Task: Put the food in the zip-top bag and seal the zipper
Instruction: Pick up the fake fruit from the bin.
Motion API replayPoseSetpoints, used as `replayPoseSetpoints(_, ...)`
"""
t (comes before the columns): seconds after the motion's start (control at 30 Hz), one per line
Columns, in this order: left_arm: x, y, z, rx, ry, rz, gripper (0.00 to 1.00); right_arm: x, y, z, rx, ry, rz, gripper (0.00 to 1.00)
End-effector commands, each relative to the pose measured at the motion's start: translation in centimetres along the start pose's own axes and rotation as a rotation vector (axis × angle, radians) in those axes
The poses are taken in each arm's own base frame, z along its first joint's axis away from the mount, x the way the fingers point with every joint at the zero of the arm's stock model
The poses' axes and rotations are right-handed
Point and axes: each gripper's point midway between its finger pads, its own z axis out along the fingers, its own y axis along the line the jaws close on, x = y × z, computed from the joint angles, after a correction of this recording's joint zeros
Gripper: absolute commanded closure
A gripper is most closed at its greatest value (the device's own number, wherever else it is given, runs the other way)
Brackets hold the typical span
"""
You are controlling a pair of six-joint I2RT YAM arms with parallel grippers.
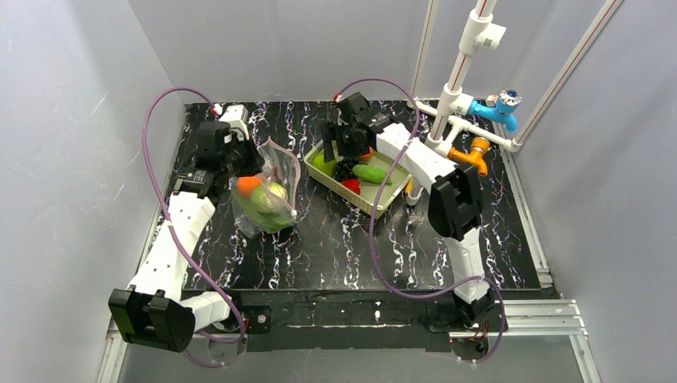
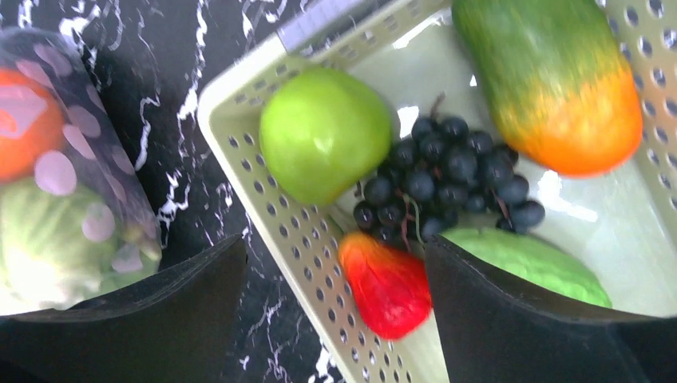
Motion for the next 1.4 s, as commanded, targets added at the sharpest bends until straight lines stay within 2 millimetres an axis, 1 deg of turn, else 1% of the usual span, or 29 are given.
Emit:
replayPoseSetpoints(0.0,-0.8,-0.2,-0.5,0.015,-0.035,-0.005,1.00,-4.1,1.5,0.1,-0.065,-0.106,-0.058,0.13)
replayPoseSetpoints(0.23,-0.6,-0.4,-0.3,0.032,-0.026,-0.014,1.00,-3.7,1.9,3.4,-0.114,-0.087,-0.070,0.16)
replayPoseSetpoints(0.37,-0.5,-0.4,-0.1,0.032,-0.021,-0.018,1.00,-3.0,2.3,5.2,-0.153,-0.054,-0.078,0.12)
replayPoseSetpoints(0.47,-0.5,-0.4,-0.1,0.034,-0.020,-0.022,1.00,-2.2,2.0,6.7,-0.150,-0.009,-0.069,0.11)
replayPoseSetpoints(0.6,-0.4,-0.4,0.0,0.033,-0.014,-0.023,1.00,-1.4,1.6,7.9,-0.138,0.016,-0.058,0.13)
replayPoseSetpoints(0.73,-0.4,-0.4,0.1,0.036,-0.012,-0.025,1.00,-0.9,1.4,8.1,-0.134,0.033,-0.053,0.18)
replayPoseSetpoints(0.8,-0.4,-0.4,0.0,0.037,-0.013,-0.025,1.00,-1.1,1.4,7.7,-0.128,0.025,-0.057,0.23)
replayPoseSetpoints(0.9,-0.4,-0.4,0.0,0.038,-0.012,-0.025,1.00,-2.1,1.6,6.3,-0.121,0.003,-0.067,0.33)
replayPoseSetpoints(1.0,-0.3,-0.5,0.1,0.041,-0.009,-0.030,1.00,-3.9,1.9,3.7,-0.103,-0.048,-0.083,0.50)
replayPoseSetpoints(1.07,-0.2,-0.5,0.2,0.045,-0.003,-0.033,1.00,-4.9,1.7,2.0,-0.076,-0.082,-0.101,0.57)
replayPoseSetpoints(1.13,-0.2,-0.5,0.4,0.044,0.001,-0.035,1.00,-5.6,1.5,0.5,-0.054,-0.106,-0.119,0.63)
replayPoseSetpoints(1.23,-0.2,-0.2,0.5,0.035,0.002,-0.038,1.00,-6.3,1.2,-1.9,-0.018,-0.122,-0.123,0.72)
replayPoseSetpoints(1.37,-0.1,-0.2,0.5,0.038,0.005,-0.042,1.00,-6.3,1.0,-5.0,0.019,-0.137,-0.116,0.84)
